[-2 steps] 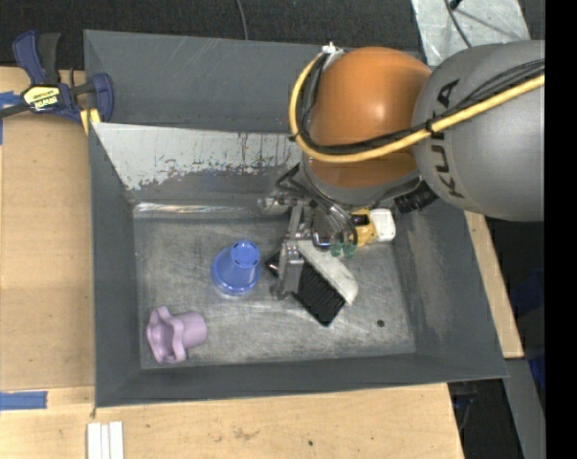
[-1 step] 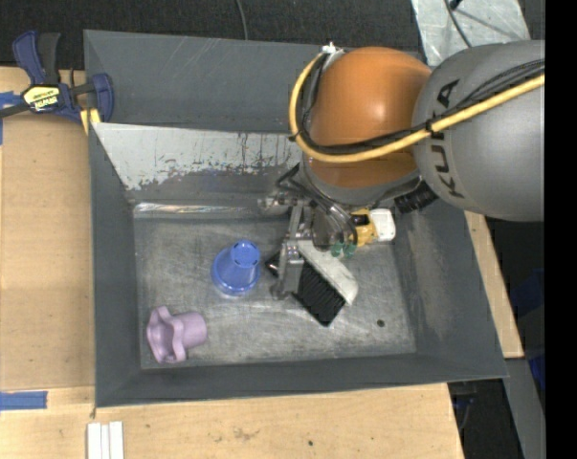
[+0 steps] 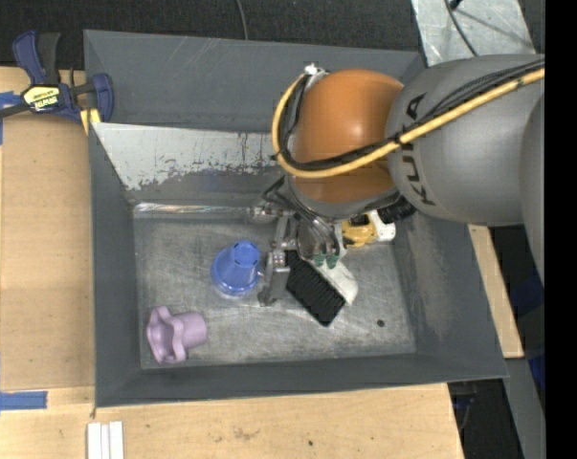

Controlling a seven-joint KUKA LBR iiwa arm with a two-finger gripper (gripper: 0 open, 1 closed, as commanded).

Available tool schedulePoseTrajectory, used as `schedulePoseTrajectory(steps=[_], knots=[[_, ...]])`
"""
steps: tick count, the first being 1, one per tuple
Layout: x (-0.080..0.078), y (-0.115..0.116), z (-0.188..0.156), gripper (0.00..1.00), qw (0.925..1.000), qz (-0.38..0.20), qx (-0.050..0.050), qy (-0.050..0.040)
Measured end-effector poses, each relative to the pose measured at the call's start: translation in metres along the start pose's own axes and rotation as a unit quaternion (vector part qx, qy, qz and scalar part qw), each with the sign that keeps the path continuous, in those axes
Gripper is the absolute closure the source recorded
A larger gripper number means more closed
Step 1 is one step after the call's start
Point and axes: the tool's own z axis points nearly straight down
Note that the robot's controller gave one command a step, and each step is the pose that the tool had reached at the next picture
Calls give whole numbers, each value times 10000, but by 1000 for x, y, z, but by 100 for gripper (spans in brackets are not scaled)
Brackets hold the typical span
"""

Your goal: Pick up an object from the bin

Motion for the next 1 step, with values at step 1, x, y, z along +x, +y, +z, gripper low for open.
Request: schedulePoseTrajectory(steps=[1], knots=[[-9,9,101,100,9975,-711,-7,0]])
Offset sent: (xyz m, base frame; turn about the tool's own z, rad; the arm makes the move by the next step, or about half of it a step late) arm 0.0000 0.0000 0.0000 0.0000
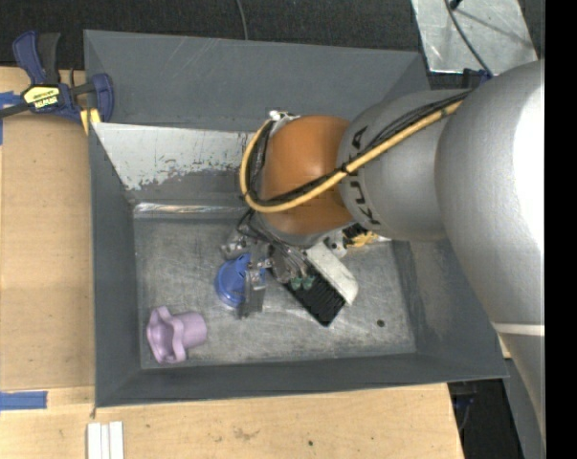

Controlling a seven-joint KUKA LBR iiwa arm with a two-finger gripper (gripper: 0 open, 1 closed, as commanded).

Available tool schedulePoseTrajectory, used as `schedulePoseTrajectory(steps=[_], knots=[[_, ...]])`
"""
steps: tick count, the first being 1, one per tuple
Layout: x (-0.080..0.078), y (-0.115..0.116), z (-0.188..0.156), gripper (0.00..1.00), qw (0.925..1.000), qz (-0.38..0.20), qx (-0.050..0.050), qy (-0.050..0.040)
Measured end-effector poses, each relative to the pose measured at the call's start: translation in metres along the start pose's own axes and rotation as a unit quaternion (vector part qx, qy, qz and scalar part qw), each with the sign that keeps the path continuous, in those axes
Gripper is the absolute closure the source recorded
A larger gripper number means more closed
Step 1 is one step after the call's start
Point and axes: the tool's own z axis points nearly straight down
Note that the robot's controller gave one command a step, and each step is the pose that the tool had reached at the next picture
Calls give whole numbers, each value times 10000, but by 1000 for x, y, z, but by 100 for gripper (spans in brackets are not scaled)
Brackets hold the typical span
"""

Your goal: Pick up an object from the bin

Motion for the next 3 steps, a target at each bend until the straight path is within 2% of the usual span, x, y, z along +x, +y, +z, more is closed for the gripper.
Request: schedulePoseTrajectory(steps=[1,2,3], knots=[[0,0,0,100,10000,2,-1,0],[4,-1,-36,100,10000,0,11,81],[-6,-16,-166,100,9999,-114,8,52]])
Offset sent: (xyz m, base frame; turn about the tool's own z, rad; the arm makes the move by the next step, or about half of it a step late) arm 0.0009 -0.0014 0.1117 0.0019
